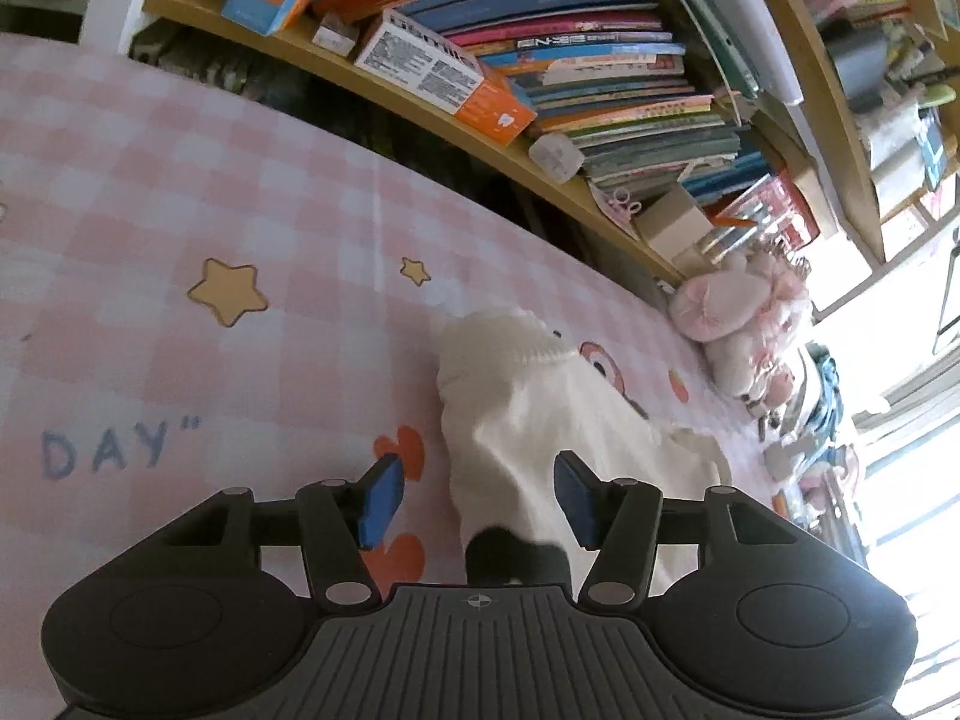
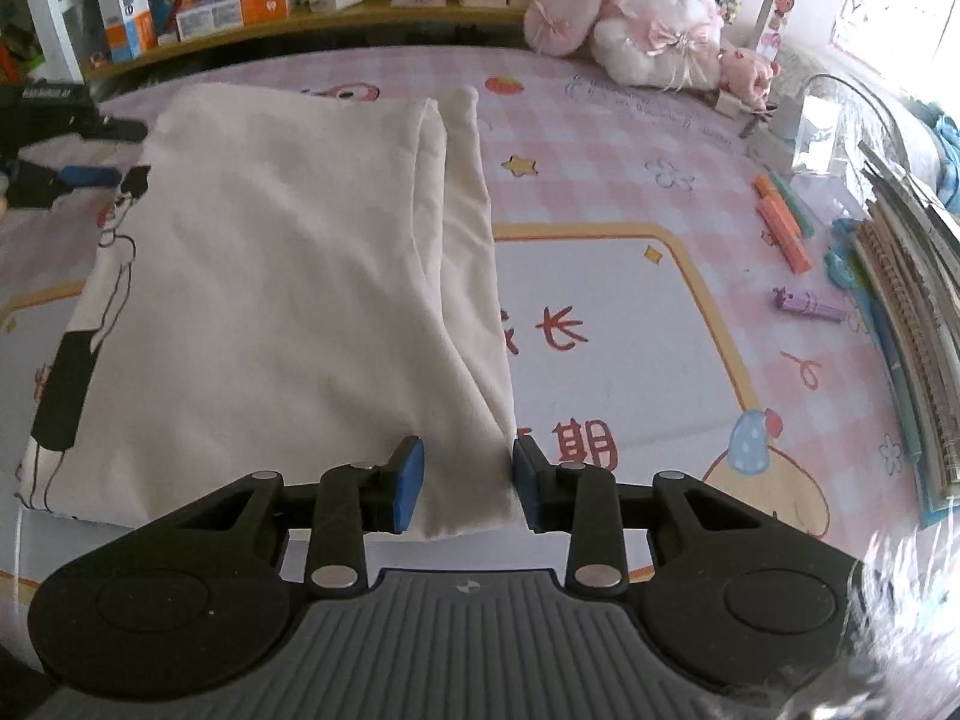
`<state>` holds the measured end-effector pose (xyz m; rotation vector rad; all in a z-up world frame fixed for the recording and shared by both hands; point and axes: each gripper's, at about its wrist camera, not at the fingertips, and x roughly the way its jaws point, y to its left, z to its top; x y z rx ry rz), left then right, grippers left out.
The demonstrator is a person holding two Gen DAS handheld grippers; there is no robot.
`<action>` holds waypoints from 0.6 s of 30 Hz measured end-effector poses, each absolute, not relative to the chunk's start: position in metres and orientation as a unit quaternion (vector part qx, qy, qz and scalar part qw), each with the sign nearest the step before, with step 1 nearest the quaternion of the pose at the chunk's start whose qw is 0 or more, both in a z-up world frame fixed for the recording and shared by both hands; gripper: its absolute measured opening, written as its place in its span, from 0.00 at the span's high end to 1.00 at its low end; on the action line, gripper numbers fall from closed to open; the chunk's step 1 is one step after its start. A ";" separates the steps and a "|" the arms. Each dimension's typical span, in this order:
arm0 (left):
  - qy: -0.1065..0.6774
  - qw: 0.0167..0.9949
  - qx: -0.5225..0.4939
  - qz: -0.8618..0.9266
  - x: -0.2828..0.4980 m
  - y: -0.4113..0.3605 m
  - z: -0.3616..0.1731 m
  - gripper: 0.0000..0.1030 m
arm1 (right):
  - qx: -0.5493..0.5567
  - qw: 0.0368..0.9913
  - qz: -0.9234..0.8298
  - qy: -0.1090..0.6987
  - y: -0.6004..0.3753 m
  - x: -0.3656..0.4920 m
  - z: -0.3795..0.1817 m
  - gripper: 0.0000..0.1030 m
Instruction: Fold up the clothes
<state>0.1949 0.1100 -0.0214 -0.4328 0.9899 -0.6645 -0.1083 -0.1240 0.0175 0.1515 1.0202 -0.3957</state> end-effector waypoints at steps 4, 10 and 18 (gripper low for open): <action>0.466 0.797 -0.227 -0.310 0.213 0.104 -0.031 0.47 | 0.059 0.846 -0.187 0.496 -0.120 -0.105 0.011 0.70; 0.462 0.790 -0.261 -0.307 0.230 0.097 -0.039 0.50 | 0.023 0.848 -0.166 0.502 -0.116 -0.102 0.009 0.70; 0.371 0.827 -0.191 -0.376 0.202 0.090 -0.014 0.91 | 0.042 0.848 -0.173 0.499 -0.119 -0.104 0.009 0.70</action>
